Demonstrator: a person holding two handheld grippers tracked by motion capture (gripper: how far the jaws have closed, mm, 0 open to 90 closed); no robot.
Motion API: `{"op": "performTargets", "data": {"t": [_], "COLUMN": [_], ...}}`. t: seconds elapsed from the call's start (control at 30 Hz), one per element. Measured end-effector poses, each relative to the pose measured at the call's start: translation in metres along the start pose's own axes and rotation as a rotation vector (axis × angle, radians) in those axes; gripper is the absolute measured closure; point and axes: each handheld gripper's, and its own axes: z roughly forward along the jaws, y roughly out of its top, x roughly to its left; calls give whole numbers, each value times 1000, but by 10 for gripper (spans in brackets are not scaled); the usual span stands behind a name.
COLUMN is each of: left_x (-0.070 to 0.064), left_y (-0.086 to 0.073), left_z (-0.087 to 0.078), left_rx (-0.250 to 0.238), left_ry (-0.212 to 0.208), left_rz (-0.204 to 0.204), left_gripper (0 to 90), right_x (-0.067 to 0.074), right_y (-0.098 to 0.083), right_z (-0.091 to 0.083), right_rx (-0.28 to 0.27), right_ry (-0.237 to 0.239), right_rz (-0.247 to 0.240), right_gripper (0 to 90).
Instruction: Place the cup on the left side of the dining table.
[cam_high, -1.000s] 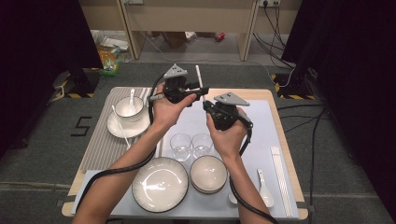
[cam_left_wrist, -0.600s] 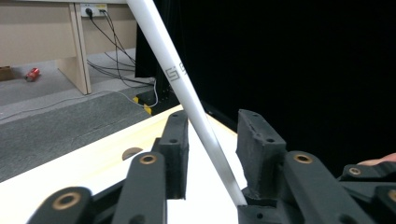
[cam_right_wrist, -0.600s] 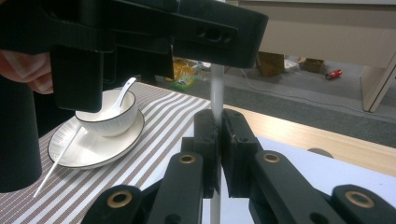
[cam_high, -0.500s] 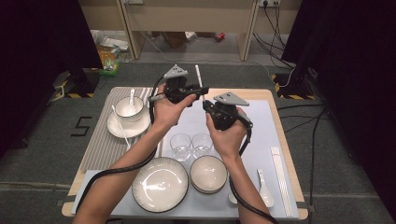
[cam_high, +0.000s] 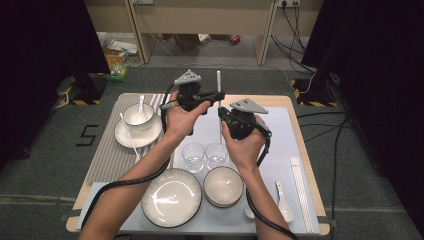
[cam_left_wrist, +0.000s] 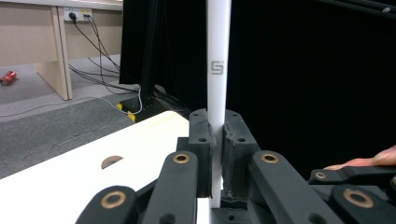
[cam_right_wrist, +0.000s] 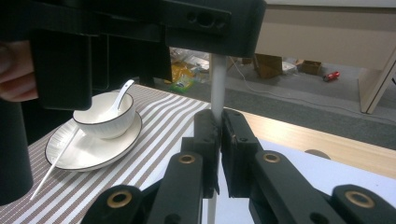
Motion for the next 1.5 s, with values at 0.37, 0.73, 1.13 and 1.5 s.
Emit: {"op": "performTargets", "data": {"t": [0.37,0.73,1.13,1.5], "left_x": [5,13,25,31], "left_y": [4,13,13,13], "left_z": [-8,-29,-52,-68], "left_rx": [-34,-73,-93,-117], "left_ry": [14,51,107,137], "left_rz": [-18,-18,-5,3], "left_gripper": [834,833,833,833], "right_x": [-4,-21,-39,-44], "right_y": [-1,-7,-20,-26], "right_z": [-14,-31,-36,-41], "right_rx": [-39,-13,0,-11], "right_ry": [16,-38,-82,-96], "right_rz": [-3,-27,-11,-3], "right_gripper": [677,591,584,568]}}
